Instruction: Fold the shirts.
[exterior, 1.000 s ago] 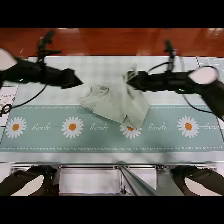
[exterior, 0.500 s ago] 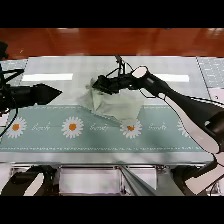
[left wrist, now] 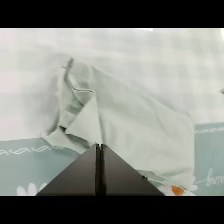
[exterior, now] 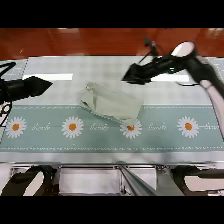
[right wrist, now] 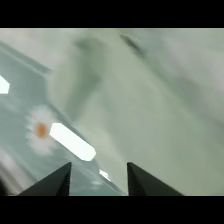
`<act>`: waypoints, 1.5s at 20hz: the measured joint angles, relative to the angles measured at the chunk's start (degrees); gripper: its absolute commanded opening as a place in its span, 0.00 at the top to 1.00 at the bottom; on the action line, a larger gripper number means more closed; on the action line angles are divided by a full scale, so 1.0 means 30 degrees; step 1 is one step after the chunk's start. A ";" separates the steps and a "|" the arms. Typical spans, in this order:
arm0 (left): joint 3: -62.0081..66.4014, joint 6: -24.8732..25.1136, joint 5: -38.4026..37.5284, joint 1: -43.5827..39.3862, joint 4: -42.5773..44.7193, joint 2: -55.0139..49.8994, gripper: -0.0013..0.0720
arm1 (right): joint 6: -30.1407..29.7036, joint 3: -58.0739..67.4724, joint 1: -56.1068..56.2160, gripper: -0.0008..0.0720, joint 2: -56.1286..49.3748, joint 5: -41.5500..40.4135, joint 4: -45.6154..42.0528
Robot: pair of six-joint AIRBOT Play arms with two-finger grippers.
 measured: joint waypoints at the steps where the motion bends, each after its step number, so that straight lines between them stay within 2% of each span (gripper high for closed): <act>1: -0.0007 -0.0066 0.0000 0.0240 0.0029 -0.0029 0.96 | 0.0321 -0.0597 -0.0780 0.44 0.1290 0.0503 -0.1982; 4: -0.0022 -0.0189 -0.0087 0.0415 0.0066 -0.0080 0.96 | 0.0619 -0.4095 -0.2667 0.42 0.4867 0.0947 -0.5646; 7: -0.0102 -0.0211 -0.0131 0.0124 0.0102 -0.0102 0.96 | 0.1501 -0.9260 -0.4306 0.42 0.7628 -0.0750 -0.6630; 10: -0.0466 -0.0284 -0.0182 -0.0328 0.0117 -0.0102 0.96 | 0.1712 -1.4302 -0.5406 0.42 0.9158 -0.4007 -0.3701; 14: -0.1362 -0.0284 -0.0124 -0.0962 0.0109 -0.0168 0.96 | -0.0022 -1.7478 -0.5122 0.42 0.8371 -0.6951 0.1574; 19: -0.2018 -0.0328 0.0000 -0.1428 -0.0044 -0.0372 0.96 | -0.2514 -1.8083 -0.3432 0.42 0.4605 -0.8422 0.7635; 24: -0.2178 -0.0306 0.0189 -0.1537 -0.0204 -0.0459 0.96 | -0.3351 -1.5977 -0.1100 0.44 0.1202 -0.8160 0.9974; 25: -0.2193 -0.0291 0.0233 -0.1537 -0.0211 -0.0474 0.96 | -0.3359 -1.5322 -0.0605 0.49 0.0714 -0.8247 1.0076; 26: -0.2200 -0.0291 0.0262 -0.1537 -0.0219 -0.0474 0.96 | -0.3366 -1.4673 -0.0160 0.60 0.0313 -0.8364 1.0032; 27: -0.2215 -0.0284 0.0335 -0.1537 -0.0248 -0.0474 0.96 | -0.3359 -1.3974 0.0248 0.86 -0.0029 -0.8531 0.9894; 28: -0.2244 -0.0284 0.0342 -0.1537 -0.0248 -0.0474 0.96 | -0.3351 -1.3180 0.0656 0.94 -0.0299 -0.8582 0.9959; 30: -0.2266 -0.0284 0.0350 -0.1537 -0.0248 -0.0503 0.96 | -0.3599 -1.1336 0.1384 0.94 -0.0605 -0.8218 0.9996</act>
